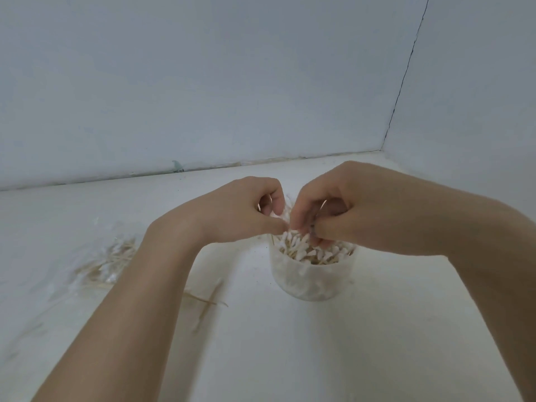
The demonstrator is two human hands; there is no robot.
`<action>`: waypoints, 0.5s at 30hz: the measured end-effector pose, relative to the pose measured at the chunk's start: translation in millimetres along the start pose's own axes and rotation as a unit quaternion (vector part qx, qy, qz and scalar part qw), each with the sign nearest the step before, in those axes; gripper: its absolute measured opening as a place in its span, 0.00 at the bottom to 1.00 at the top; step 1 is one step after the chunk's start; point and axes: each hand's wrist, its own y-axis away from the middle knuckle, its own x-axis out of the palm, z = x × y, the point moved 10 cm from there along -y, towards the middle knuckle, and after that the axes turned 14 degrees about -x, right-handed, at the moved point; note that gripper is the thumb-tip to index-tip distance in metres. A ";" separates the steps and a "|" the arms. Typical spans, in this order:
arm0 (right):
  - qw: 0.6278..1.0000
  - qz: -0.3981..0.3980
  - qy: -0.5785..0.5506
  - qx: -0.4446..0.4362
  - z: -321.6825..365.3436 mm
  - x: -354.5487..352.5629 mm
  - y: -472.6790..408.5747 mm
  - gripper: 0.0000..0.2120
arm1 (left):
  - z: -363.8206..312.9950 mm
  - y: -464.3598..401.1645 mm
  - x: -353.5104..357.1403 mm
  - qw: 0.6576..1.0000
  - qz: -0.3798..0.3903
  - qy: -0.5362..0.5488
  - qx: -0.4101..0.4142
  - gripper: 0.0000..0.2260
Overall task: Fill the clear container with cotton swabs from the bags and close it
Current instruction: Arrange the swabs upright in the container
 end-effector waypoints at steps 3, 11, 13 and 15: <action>0.999 -0.010 -0.033 -0.015 0.9 15.1 -8.1 0.14 | 1.5 -0.5 -1.3 1.000 -0.006 0.021 -0.007 0.09; 0.995 -0.061 -0.082 -0.015 -12.8 -12.2 -5.6 0.10 | -2.5 -0.2 -5.8 0.999 -0.045 -0.011 -0.001 0.07; 0.991 -0.133 -0.017 0.001 -26.3 -44.3 2.3 0.08 | -2.0 -1.5 -9.5 0.997 -0.073 -0.013 0.002 0.05; 0.985 -0.160 0.060 0.036 -41.2 -59.4 9.1 0.07 | -2.4 -2.2 -11.9 0.996 -0.090 0.006 -0.002 0.06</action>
